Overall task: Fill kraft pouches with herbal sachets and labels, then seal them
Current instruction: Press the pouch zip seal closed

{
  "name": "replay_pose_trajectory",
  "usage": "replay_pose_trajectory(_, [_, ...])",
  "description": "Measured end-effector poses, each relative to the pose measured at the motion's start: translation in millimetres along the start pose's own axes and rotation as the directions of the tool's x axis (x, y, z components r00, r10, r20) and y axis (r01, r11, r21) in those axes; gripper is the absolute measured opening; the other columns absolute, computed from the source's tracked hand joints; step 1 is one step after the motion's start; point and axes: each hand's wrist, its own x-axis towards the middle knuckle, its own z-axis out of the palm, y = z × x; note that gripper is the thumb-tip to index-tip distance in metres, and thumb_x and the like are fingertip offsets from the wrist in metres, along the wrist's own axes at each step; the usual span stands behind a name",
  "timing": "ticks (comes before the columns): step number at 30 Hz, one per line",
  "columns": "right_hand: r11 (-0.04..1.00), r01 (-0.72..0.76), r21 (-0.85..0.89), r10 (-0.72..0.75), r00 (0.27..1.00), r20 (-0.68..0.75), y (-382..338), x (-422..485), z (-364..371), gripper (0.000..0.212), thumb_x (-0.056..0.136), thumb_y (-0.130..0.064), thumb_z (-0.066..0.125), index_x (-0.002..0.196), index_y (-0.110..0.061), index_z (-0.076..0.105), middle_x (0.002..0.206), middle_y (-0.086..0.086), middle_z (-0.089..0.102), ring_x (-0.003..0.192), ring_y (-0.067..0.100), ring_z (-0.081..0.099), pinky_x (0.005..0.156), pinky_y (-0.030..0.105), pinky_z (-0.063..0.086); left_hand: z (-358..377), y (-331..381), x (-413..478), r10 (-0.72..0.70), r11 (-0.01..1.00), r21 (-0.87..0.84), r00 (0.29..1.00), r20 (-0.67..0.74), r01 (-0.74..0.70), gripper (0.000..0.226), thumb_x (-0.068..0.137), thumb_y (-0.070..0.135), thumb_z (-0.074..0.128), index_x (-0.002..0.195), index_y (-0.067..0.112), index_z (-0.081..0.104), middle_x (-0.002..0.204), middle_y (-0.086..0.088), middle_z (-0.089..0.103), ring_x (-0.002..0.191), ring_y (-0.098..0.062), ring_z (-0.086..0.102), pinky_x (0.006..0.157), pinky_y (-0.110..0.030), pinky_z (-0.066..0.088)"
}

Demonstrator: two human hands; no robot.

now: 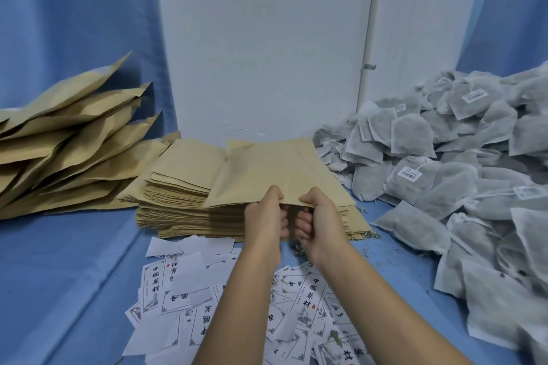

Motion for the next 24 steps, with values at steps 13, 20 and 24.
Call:
replay_pose_trajectory(13, [0.998, -0.001, -0.059, 0.003, 0.999, 0.035, 1.1, -6.2, -0.7, 0.028, 0.084, -0.012, 0.048, 0.056, -0.012, 0.043, 0.035, -0.004, 0.034, 0.029, 0.007, 0.024, 0.031, 0.017, 0.018, 2.1, -0.5, -3.2, -0.023, 0.998, 0.057, 0.996, 0.081, 0.018, 0.029, 0.086, 0.010, 0.054, 0.058, 0.008, 0.047, 0.036, 0.003, 0.041, 0.028, -0.008, 0.033, 0.033, -0.013, 0.025])
replay_pose_trajectory(20, [0.999, 0.042, -0.022, -0.043, 0.999, -0.020, 4.2, -0.9, -2.0, 0.030, 0.085, -0.004, 0.049, 0.058, -0.013, 0.038, 0.036, -0.004, 0.029, 0.030, 0.008, 0.021, 0.034, 0.019, 0.015, 1.0, -5.8, 0.3, 0.003, 0.996, 0.085, 1.000, 0.003, -0.003, 0.025, 0.084, 0.012, 0.052, 0.060, 0.010, 0.045, 0.044, 0.001, 0.038, 0.032, -0.010, 0.029, 0.035, -0.016, 0.024])
replay_pose_trajectory(24, [0.987, -0.033, -0.158, 0.051, 0.992, 0.112, 5.5, -7.3, 0.3, 0.033, 0.094, -0.016, 0.052, 0.062, -0.010, 0.048, 0.038, -0.005, 0.042, 0.030, 0.005, 0.029, 0.032, 0.015, 0.019, -2.4, -4.0, 4.3, 0.002, 0.999, 0.040, 1.000, -0.018, -0.001, 0.031, 0.088, 0.008, 0.047, 0.057, 0.007, 0.045, 0.031, 0.004, 0.039, 0.024, -0.008, 0.032, 0.030, -0.012, 0.026])
